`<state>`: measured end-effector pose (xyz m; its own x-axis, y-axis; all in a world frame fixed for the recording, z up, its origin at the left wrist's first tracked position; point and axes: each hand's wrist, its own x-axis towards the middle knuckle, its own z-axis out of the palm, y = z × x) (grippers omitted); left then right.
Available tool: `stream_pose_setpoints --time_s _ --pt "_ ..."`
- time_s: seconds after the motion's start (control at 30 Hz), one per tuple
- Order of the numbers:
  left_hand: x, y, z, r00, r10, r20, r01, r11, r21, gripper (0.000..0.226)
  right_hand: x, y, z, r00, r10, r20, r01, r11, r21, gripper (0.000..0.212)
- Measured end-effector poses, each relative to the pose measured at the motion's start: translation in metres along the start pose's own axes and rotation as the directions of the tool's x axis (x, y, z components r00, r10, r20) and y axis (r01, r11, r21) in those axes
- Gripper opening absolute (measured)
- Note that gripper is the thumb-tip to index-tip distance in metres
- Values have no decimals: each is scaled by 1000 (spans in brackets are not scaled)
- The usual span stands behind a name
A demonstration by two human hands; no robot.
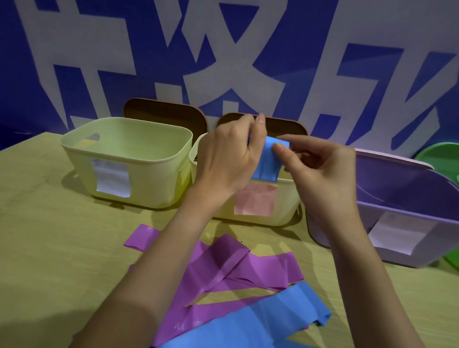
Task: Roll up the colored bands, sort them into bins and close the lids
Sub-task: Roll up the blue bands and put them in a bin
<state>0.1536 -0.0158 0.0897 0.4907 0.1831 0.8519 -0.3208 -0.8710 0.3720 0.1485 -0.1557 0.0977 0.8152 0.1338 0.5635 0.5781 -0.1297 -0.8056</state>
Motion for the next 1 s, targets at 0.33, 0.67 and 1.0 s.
stream_pose_setpoints --time_s 0.33,0.67,1.0 --pt "4 -5 4 981 -189 38 193 968 -163 48 0 -3 2 995 -87 48 88 996 -34 25" --pt "-1 -1 2 999 21 -42 -20 1000 13 43 1 -2 0 999 -47 16 46 999 20 19" --pt "2 -2 7 977 -212 -10 206 957 -204 53 2 1 0 994 -101 52 102 995 -18 37"
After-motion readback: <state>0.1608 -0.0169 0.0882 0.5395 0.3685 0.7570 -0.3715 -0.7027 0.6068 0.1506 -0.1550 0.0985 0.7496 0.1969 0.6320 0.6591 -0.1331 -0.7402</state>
